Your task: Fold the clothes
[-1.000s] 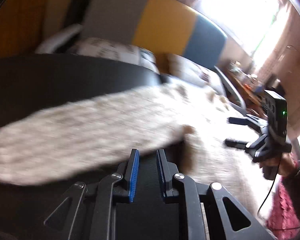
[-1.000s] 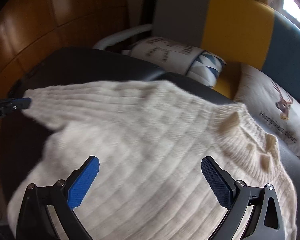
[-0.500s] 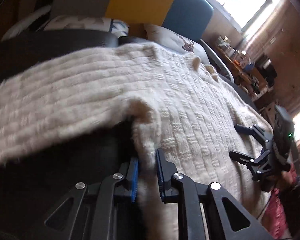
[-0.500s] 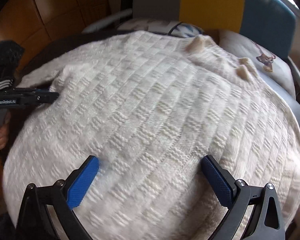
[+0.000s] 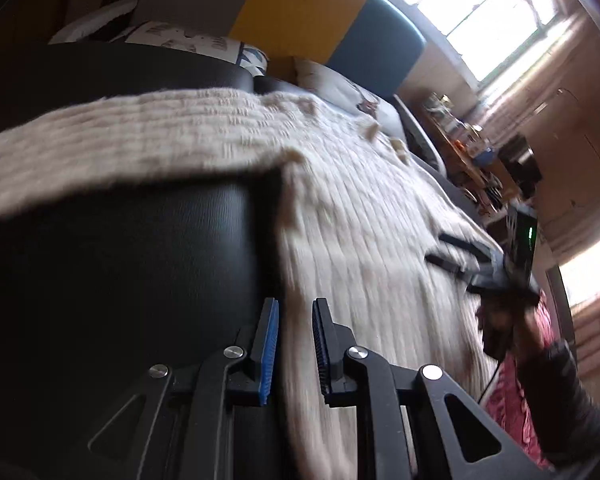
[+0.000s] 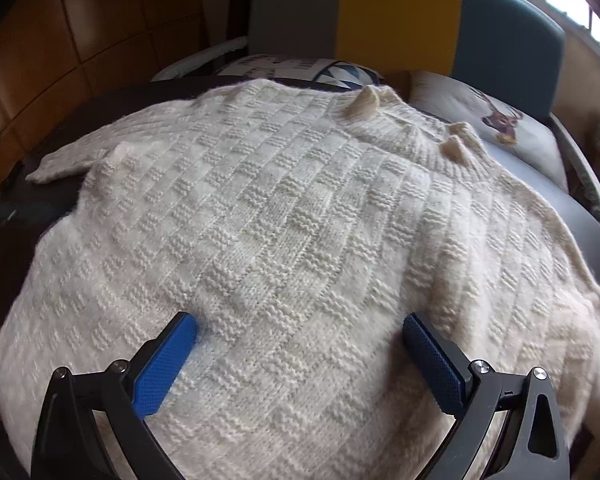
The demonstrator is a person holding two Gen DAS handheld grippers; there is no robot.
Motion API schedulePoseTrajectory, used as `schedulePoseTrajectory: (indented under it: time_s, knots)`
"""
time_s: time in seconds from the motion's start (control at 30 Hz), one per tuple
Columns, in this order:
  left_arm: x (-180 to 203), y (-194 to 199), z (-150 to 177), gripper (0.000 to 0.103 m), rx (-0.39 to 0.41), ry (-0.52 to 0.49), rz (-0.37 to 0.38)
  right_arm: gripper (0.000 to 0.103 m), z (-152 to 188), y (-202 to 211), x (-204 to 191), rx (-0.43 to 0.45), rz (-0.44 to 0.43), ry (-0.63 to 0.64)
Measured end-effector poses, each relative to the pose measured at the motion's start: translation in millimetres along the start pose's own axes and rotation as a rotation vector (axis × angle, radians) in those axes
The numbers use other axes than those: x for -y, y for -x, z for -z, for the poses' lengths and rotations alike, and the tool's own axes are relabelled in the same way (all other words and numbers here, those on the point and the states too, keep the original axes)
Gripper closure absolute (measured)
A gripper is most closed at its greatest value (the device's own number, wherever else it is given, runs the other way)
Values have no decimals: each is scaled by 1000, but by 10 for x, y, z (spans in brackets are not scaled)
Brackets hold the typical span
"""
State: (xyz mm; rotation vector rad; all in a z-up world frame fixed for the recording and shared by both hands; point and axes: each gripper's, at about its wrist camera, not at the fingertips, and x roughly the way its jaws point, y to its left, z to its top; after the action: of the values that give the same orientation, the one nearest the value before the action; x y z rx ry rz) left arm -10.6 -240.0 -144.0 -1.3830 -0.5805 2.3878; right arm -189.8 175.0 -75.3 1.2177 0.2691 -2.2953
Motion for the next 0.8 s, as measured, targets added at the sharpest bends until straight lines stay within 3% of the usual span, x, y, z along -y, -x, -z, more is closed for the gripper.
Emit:
schedulePoseTrajectory:
  time_s: [0.1,0.27,0.43,0.5,0.6,0.67,0.8]
  knots:
    - [138,98,299,87,-18,-24,11,0,94,310,-158,58,-98,-30]
    - [470,27,667,87,-49,-95,47,0,461,535,-444,31,-145,-17]
    - [653,-299,928,87,-109,-123,73,0,901,577,-522,-35,-68,-24]
    - [669,-340,957,87,-109,-103,103,0,1035,582,-417,-50,26,11]
    - [689,-329,941,87,-106,-101,103,0,1155,649,-207,-12,46,-36]
    - [593,-235,887,87,-90,-62,105,0,1174,654,-162,4,54,-47]
    - [-130,322,701,87,97,183,46,0,1187,663,-151,21,71,-46]
